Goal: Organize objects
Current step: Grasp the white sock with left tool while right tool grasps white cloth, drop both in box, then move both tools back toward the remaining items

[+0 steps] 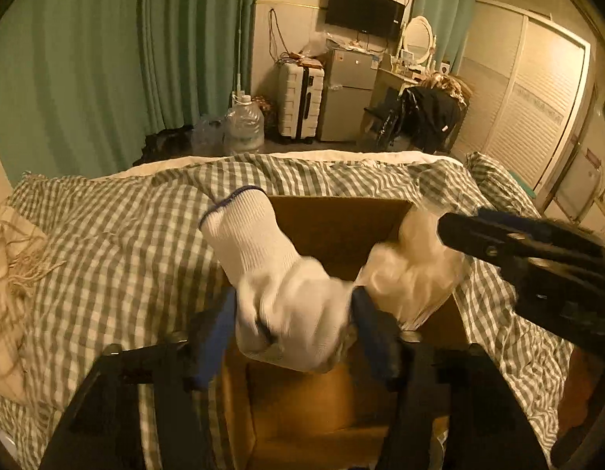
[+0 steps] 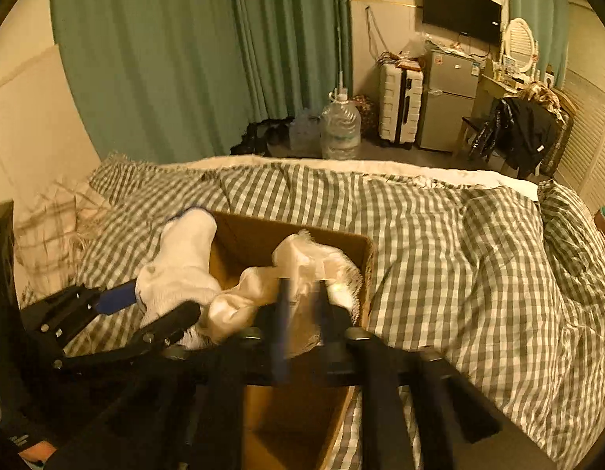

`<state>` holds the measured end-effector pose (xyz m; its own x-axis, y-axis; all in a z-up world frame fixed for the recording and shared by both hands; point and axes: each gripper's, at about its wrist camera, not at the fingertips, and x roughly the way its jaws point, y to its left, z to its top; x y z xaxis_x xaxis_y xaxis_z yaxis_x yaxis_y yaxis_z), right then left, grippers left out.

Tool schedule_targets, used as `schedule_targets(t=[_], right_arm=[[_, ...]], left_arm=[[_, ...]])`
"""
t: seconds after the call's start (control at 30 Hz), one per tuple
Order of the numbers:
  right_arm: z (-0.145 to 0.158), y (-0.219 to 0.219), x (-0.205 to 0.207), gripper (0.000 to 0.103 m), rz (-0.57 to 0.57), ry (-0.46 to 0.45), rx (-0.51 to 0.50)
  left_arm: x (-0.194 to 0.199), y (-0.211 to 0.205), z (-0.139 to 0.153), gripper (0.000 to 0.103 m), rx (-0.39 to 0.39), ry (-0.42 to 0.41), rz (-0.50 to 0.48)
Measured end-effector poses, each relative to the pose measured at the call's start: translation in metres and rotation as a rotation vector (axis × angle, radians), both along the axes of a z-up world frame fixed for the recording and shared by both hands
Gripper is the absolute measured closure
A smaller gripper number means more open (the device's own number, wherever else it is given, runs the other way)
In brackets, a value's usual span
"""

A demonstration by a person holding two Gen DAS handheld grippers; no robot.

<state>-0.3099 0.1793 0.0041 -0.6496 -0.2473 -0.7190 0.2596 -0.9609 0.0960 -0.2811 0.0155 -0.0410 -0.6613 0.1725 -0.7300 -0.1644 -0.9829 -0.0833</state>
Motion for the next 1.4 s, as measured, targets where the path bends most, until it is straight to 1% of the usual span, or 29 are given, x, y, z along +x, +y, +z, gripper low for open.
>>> schedule_targets(t=[0.03, 0.07, 0.13, 0.17, 0.2, 0.23, 0.27, 0.3, 0.4, 0.43, 0.47, 0.53, 0.63, 0.73, 0.83, 0.87, 0.93, 0.97, 1.03, 1.07, 1.17, 1.23, 1.4], right_arm=[[0.006, 0.001, 0.004, 0.041, -0.008, 0.015, -0.002], [0.015, 0.003, 0.011, 0.038, -0.019, 0.034, -0.002], [0.028, 0.007, 0.020, 0.038, -0.033, 0.050, 0.010], [0.037, 0.010, 0.028, 0.035, -0.040, 0.064, 0.015], [0.047, 0.013, 0.037, 0.029, -0.050, 0.079, 0.019], [0.054, 0.016, 0.045, 0.026, -0.062, 0.090, 0.023], [0.063, 0.020, 0.055, 0.020, -0.074, 0.103, 0.024], [0.071, 0.025, 0.066, 0.015, -0.086, 0.115, 0.022], [0.087, 0.036, 0.099, 0.010, -0.109, 0.135, 0.025], [0.090, 0.037, 0.109, 0.009, -0.114, 0.140, 0.031], [0.091, 0.039, 0.123, 0.005, -0.120, 0.144, 0.043], [0.088, 0.043, 0.144, 0.000, -0.126, 0.147, 0.059], [0.075, 0.044, 0.167, 0.000, -0.117, 0.139, 0.069], [0.051, 0.043, 0.182, 0.000, -0.123, 0.120, 0.067], [0.015, 0.042, 0.187, 0.000, -0.142, 0.084, 0.054], [-0.004, 0.043, 0.185, 0.000, -0.163, 0.067, 0.050], [-0.031, 0.043, 0.184, 0.000, -0.186, 0.049, 0.051], [-0.054, 0.044, 0.181, 0.000, -0.191, -0.003, 0.050], [-0.079, 0.042, 0.169, 0.000, -0.166, -0.100, 0.048], [-0.089, 0.040, 0.162, 0.000, -0.153, -0.144, 0.035], [-0.096, 0.039, 0.151, 0.000, -0.133, -0.177, 0.001], [-0.107, 0.033, 0.142, 0.000, -0.111, -0.224, -0.012], [-0.127, 0.023, 0.129, 0.001, -0.078, -0.312, -0.042]], left_arm=[[0.005, -0.002, 0.006, 0.022, -0.006, 0.012, 0.008], [0.010, -0.003, 0.013, 0.017, -0.011, 0.025, 0.016], [0.023, -0.005, 0.027, 0.016, -0.018, 0.048, 0.017], [0.030, -0.007, 0.034, 0.014, -0.023, 0.057, 0.016], [0.041, -0.009, 0.043, 0.011, -0.030, 0.068, 0.019], [0.050, -0.011, 0.050, 0.004, -0.032, 0.077, 0.025], [0.057, -0.013, 0.056, 0.000, -0.032, 0.086, 0.031], [0.067, -0.016, 0.062, 0.000, -0.029, 0.099, 0.039], [0.097, -0.025, 0.077, 0.000, -0.027, 0.125, 0.053], [0.111, -0.028, 0.081, 0.000, -0.031, 0.134, 0.052], [0.121, -0.029, 0.081, 0.000, -0.033, 0.141, 0.051], [0.138, -0.030, 0.081, 0.000, -0.035, 0.146, 0.057], [0.161, -0.034, 0.067, 0.000, -0.029, 0.128, 0.095], [0.174, -0.037, 0.042, 0.000, -0.021, 0.098, 0.156], [0.183, -0.037, 0.007, 0.000, -0.030, 0.081, 0.222], [0.183, -0.036, -0.008, 0.000, -0.041, 0.064, 0.233], [0.181, -0.034, -0.035, 0.000, -0.069, 0.022, 0.243], [0.178, -0.033, -0.047, 0.000, -0.085, -0.008, 0.246], [0.174, -0.029, -0.064, 0.000, -0.096, -0.048, 0.235], [0.174, -0.027, -0.069, 0.000, -0.095, -0.052, 0.227], [0.173, -0.022, -0.077, 0.000, -0.105, -0.068, 0.217], [0.173, -0.019, -0.081, 0.000, -0.110, -0.077, 0.215], [0.174, -0.011, -0.085, 0.000, -0.082, -0.094, 0.185]])
